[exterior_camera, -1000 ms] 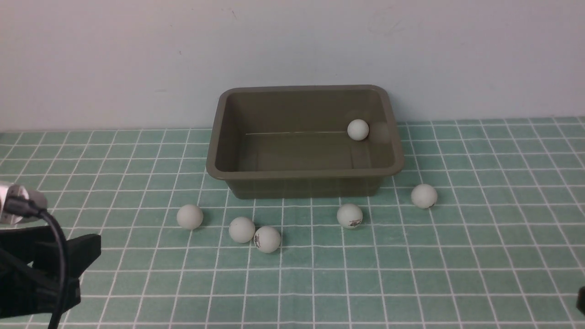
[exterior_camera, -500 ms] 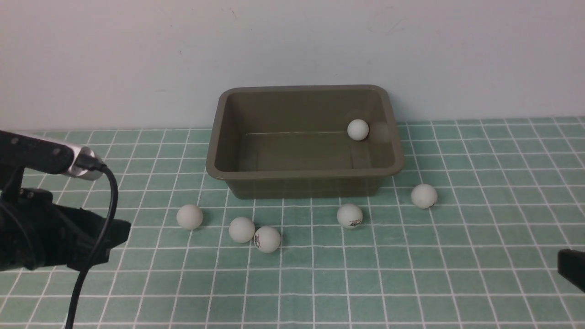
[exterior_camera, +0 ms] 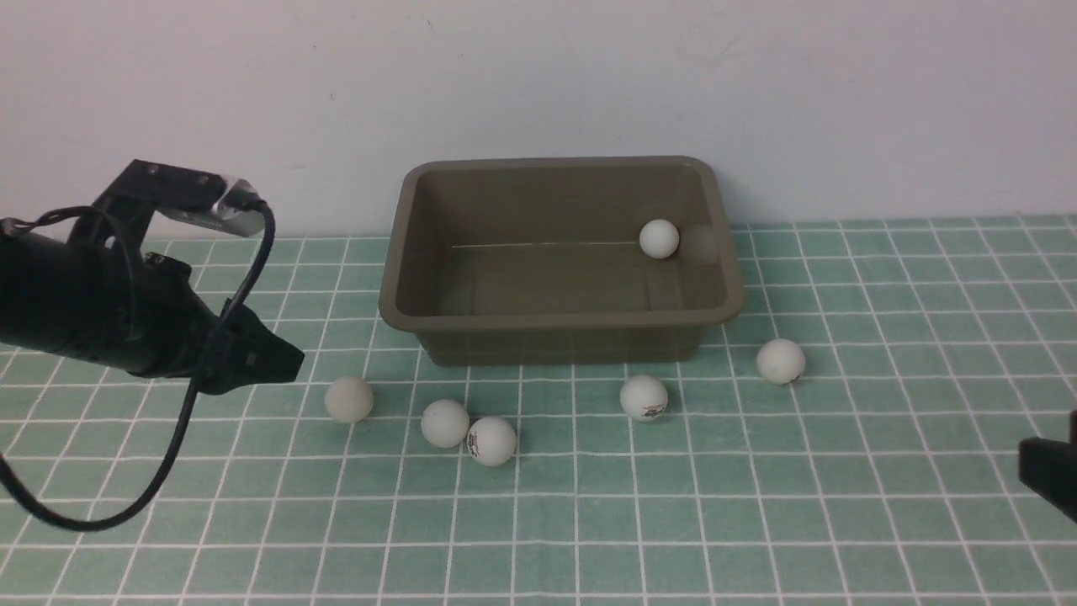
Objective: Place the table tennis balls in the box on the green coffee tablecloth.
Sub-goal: 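Reach for and grasp a ping pong ball on the table beside the basket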
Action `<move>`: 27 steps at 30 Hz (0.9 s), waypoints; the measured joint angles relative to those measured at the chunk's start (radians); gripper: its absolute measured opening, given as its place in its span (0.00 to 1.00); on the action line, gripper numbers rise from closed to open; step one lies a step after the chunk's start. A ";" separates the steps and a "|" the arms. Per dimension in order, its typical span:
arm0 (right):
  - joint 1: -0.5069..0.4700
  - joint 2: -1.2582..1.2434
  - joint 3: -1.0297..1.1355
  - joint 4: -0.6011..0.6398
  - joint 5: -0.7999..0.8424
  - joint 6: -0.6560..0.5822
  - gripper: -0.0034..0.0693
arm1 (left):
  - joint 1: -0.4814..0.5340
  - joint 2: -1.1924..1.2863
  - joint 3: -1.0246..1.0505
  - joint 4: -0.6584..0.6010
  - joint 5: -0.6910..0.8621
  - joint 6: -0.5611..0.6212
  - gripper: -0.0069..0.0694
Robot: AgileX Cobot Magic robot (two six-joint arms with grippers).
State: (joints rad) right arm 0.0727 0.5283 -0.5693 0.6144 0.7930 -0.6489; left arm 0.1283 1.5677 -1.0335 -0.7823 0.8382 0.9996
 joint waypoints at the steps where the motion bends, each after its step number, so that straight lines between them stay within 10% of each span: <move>1: 0.000 0.000 0.000 0.010 0.003 0.000 0.40 | 0.000 0.036 -0.024 -0.007 0.000 0.000 0.67; 27: 0.000 0.000 0.000 0.058 0.005 0.001 0.40 | -0.130 0.378 -0.194 0.020 -0.153 -0.001 0.72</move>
State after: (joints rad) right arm 0.0727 0.5283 -0.5693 0.6728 0.7978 -0.6480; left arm -0.0015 1.9456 -1.2274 -0.7626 0.6850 0.9986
